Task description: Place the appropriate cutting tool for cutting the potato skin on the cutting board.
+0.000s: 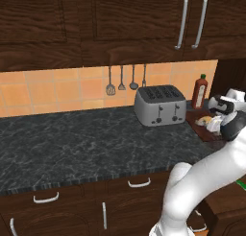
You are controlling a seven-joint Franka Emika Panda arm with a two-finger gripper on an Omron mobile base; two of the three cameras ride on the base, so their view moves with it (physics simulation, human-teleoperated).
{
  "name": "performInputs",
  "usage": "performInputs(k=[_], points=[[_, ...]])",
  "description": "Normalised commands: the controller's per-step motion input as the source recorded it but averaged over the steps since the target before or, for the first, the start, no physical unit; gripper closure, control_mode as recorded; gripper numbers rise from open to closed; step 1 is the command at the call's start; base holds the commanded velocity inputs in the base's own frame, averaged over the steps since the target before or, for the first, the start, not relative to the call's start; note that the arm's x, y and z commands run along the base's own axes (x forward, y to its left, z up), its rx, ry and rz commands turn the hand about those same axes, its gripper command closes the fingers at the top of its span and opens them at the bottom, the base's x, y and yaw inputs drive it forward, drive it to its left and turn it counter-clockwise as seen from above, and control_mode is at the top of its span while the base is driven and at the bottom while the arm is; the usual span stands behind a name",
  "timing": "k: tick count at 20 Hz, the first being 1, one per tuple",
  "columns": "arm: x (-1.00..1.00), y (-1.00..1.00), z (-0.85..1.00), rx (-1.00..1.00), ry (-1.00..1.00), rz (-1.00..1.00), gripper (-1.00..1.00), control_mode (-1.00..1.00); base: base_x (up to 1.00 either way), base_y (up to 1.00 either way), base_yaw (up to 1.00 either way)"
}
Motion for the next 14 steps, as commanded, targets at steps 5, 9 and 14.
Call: performInputs(k=[5, 9, 14], points=[[0.32, 0.0, -0.1, 0.0, 0.0, 0.0, 1.0, -1.0, 0.0, 0.0, 0.0], [0.04, 0.0, -0.23, 0.0, 0.0, 0.0, 1.0, -1.0, 0.0, 0.0, 0.0], [0.0, 0.14, -0.32, 0.0, 0.0, 0.0, -1.0, -1.0, 0.0, 0.0, 0.0]])
